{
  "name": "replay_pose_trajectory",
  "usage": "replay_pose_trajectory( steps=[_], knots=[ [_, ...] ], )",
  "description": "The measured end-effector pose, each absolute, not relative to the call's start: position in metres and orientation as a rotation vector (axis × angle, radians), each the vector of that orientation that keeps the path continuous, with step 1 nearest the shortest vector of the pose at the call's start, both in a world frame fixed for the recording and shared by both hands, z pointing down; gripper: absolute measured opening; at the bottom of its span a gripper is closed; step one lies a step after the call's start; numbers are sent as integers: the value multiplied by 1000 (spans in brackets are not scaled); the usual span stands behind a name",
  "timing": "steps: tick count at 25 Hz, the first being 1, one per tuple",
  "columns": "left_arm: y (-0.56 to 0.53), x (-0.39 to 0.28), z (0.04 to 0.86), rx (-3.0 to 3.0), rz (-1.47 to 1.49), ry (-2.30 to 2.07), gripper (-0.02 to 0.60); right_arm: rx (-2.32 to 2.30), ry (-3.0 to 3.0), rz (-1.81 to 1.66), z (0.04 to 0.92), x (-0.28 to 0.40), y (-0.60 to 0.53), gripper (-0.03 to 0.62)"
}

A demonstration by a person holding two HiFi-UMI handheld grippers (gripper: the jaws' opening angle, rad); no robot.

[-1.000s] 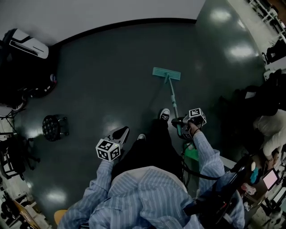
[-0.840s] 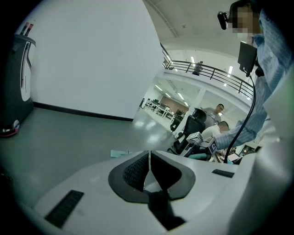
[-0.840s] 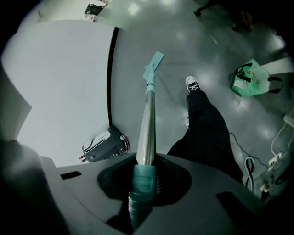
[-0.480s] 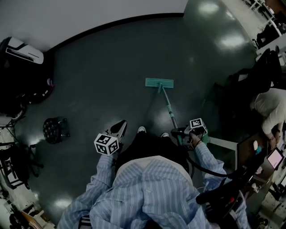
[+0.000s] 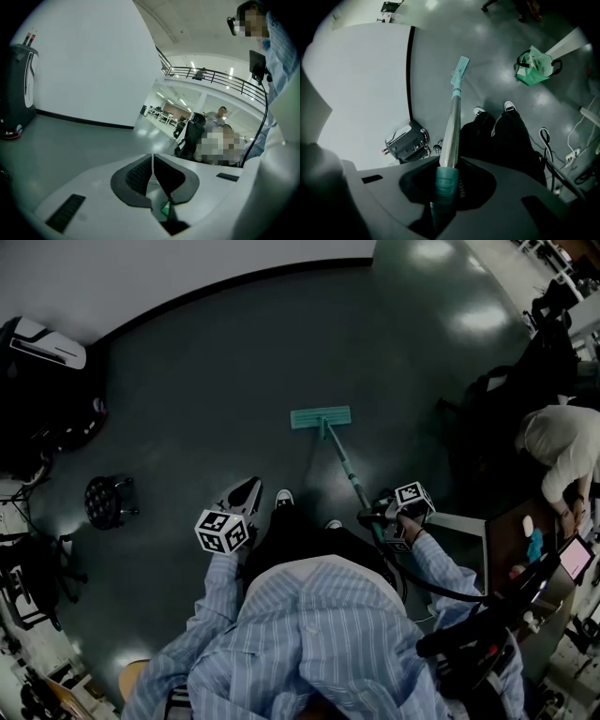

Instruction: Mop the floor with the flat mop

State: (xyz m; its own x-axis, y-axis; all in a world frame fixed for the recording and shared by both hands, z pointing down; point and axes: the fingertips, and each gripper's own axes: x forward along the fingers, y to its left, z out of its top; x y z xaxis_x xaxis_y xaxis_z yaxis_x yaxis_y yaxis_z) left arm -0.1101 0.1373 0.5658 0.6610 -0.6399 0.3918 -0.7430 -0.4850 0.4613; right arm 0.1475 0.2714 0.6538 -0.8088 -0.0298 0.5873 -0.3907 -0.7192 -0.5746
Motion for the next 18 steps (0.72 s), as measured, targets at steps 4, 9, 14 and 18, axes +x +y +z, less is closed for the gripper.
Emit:
replay_pose_trajectory(
  steps=[4,9,14,18],
  knots=[
    [180,-73,565,2267,227,-1051,14,822,-1090,2554,660,171,303,71],
    [220,-45,563,2295,267,-1051,15,781,-1130,2500,667,189,326,71],
    [224,-43,559,2291,241,-1128,14,714,-1153,2441,679,197,329,72],
    [240,-43,560,2276,236,-1178,14,656,-1179,2420,689,199,337,72]
  ],
)
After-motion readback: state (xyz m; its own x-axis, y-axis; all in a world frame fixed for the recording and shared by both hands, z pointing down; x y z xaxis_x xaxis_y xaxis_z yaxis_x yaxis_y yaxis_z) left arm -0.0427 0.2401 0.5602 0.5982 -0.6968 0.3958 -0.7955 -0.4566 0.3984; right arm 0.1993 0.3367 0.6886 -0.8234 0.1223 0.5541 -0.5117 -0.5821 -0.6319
